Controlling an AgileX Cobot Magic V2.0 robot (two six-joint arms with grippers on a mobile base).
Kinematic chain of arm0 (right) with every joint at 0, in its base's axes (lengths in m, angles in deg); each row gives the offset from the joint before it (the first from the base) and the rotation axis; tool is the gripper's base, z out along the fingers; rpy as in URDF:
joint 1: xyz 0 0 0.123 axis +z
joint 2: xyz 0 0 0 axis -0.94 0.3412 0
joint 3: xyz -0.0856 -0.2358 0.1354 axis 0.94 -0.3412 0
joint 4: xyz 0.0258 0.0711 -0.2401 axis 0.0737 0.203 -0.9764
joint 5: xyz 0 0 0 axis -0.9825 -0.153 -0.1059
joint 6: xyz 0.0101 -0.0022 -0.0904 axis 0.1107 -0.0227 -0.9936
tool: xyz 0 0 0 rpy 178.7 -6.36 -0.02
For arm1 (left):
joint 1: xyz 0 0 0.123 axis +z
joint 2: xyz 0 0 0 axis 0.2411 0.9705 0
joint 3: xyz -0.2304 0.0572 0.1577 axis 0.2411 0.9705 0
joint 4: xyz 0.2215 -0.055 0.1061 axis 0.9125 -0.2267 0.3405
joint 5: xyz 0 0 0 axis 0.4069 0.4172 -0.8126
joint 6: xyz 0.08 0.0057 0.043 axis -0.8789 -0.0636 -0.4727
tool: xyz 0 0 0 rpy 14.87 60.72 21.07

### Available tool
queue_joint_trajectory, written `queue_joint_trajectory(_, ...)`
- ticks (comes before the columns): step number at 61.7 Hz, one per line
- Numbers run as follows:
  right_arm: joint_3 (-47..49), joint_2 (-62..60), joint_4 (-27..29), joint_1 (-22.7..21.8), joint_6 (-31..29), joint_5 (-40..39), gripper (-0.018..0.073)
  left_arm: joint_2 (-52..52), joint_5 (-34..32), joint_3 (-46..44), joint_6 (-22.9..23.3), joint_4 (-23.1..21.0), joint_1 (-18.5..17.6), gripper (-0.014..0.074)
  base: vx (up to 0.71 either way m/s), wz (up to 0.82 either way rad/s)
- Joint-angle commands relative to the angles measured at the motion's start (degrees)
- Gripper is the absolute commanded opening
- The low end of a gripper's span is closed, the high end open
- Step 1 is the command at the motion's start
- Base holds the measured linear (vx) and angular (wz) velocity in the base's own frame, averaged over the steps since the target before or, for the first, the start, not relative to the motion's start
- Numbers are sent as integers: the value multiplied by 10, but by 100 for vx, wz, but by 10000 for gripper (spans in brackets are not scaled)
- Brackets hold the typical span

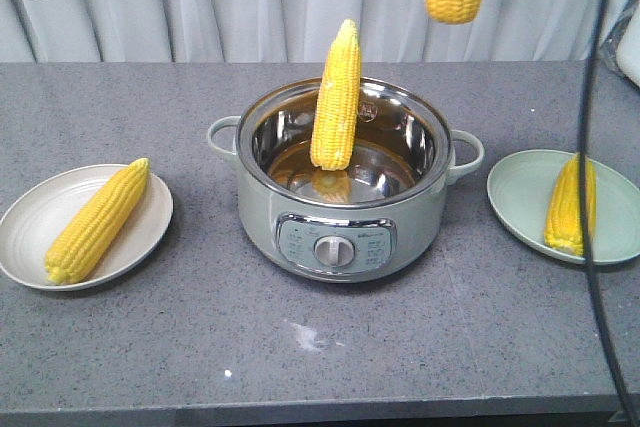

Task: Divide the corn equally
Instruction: 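Reach the left gripper to the last corn cob in the pot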

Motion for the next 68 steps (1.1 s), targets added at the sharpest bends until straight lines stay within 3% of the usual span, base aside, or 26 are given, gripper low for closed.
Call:
queue_joint_trajectory(1, 17, -56, -6, -8, 11, -11, -4, 0, -61, -15, -63, -130, -1, 470, 0, 0)
queue_joint_trajectory(11, 17, -92, -61, -8, 40, 9, -4, 49, -92, -35, -171, -308, -1, 470, 0, 0)
queue_joint_trajectory(17, 17, -103, -89, -8, 55, 19, -4, 93, -91, -106, -189, -347, -2, 470, 0, 0)
queue_joint_trajectory(28, 17, -105, -109, -8, 75, 35, -4, 197, -98, -275, -180, -319, -23, 471, 0, 0)
queue_joint_trajectory(38, 17, -105, -121, -8, 75, 43, -4, 292, -83, -367, -101, -268, -46, 478, 0, 0)
queue_joint_trajectory(45, 17, -105, -136, -8, 78, 45, -4, 340, -56, -392, -82, -252, -62, 531, 0, 0)
queue_joint_trajectory(55, 17, -105, -145, -8, 91, 48, -4, 367, -68, -393, -83, -251, -75, 615, 0, 0)
queue_joint_trajectory(68, 17, -105, -155, -8, 93, 51, -4, 382, -62, -393, -95, -211, -87, 621, 0, 0)
